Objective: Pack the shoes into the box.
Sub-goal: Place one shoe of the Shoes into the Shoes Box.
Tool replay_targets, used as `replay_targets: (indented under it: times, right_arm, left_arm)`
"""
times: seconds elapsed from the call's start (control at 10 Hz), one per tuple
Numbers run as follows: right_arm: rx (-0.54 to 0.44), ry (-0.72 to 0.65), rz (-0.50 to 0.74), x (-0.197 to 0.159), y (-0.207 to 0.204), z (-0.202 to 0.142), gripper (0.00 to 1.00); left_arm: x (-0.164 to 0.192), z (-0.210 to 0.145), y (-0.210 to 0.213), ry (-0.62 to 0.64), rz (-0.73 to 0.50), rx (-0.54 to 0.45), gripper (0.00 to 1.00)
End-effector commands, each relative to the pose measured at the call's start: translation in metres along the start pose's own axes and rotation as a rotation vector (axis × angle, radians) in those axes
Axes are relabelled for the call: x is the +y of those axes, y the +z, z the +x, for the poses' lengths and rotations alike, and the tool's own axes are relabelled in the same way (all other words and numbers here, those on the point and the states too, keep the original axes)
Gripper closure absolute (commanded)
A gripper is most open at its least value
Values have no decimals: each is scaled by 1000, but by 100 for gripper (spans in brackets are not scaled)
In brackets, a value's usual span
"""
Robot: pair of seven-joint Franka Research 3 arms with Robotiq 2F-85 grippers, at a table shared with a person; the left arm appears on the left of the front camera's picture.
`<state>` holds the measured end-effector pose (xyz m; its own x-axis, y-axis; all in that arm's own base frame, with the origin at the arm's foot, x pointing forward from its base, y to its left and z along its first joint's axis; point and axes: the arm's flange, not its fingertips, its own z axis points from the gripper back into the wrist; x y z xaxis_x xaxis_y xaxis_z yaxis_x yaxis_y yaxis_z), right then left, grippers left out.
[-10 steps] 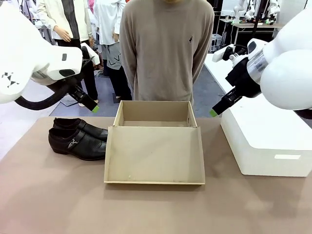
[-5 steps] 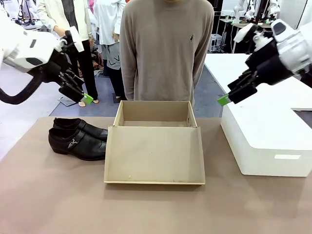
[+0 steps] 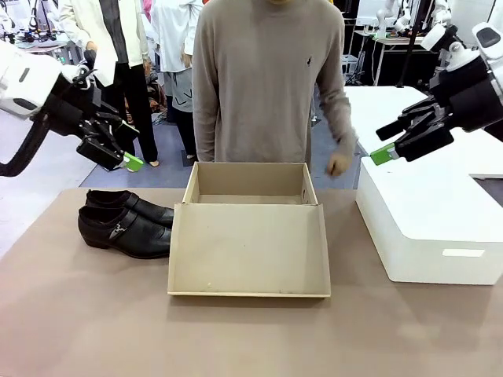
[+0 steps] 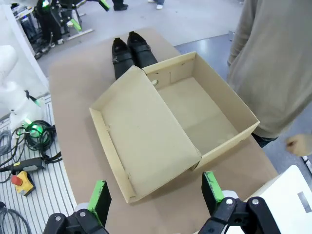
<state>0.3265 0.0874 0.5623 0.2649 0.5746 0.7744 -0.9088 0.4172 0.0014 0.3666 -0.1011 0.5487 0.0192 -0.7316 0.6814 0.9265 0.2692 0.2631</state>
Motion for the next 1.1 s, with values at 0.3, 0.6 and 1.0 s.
replay_targets:
  times: [0.3,0.6,1.0]
  right_arm:
    - [0,0,0,0,0,0,0]
    - [0,0,0,0,0,0,0]
    - [0,0,0,0,0,0,0]
  left_arm:
    - [0,0,0,0,0,0,0]
    - [0,0,0,0,0,0,0]
    - [-3,2,1,18,12,16,0]
